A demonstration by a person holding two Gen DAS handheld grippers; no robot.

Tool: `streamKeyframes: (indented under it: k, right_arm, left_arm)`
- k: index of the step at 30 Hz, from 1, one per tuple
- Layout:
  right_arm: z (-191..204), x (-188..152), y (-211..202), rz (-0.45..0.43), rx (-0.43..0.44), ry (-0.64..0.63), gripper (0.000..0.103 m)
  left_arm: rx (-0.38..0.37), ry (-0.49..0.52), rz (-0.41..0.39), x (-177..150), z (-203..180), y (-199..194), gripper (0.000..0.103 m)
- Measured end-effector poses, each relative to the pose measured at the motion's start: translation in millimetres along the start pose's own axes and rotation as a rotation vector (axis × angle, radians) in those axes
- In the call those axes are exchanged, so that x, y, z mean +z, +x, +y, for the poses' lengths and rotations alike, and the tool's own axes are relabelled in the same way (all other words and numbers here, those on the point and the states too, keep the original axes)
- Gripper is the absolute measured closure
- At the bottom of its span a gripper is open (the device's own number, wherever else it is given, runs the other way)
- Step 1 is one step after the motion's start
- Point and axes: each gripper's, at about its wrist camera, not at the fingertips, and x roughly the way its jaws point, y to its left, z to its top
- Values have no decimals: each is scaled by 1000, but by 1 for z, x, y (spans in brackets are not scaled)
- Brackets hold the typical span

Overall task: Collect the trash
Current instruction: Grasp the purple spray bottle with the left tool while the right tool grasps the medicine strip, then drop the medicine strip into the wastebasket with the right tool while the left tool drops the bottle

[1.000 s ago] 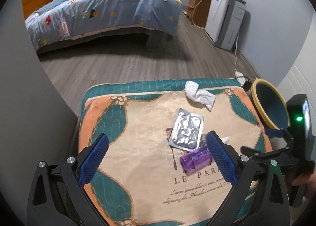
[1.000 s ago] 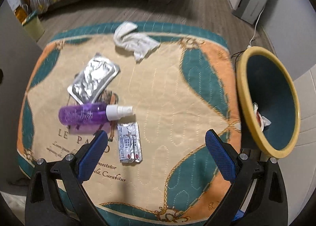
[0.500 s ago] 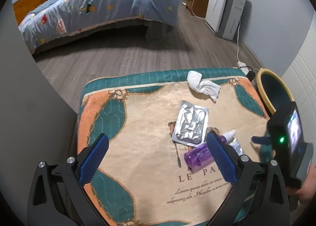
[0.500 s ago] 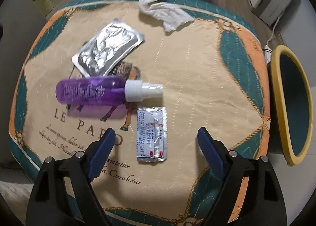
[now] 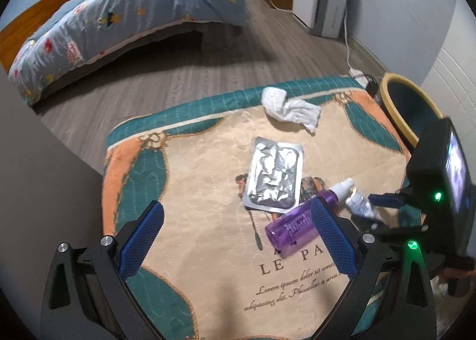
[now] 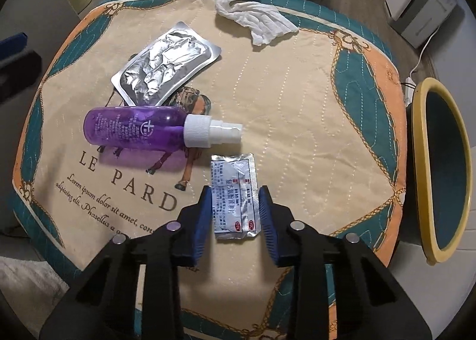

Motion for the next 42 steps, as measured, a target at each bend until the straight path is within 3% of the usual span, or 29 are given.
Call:
streamKeyframes:
  k: [7,16,22,24,28,30,42]
  right_arm:
    - [-33,10,-6,3,2,60,72]
    - [-112,20,-24,-37,46,253,72]
    - [-124,25,-34,-66,70,265,72]
    - [-118,28,-35,-74,67,241,72]
    - [-106,28,-38,-90,51,198,72]
    - [-112,30,-44,-105,51,198,72]
    - [-157,34,-95,-233,26,242,72]
  left_arm:
    - [-31,82,62,-3,-24,25,5]
    - [-69,297,133,-12,-74,61,9]
    - [-73,358,187,-17,-89,83,35]
    - [-88,362,178,-17,-89,81,41]
    - [-126,351,170,-16,-89,78,61]
    - [-146,348,164,-15,-91,76,65]
    - [-213,282,34,31,-116,47,69]
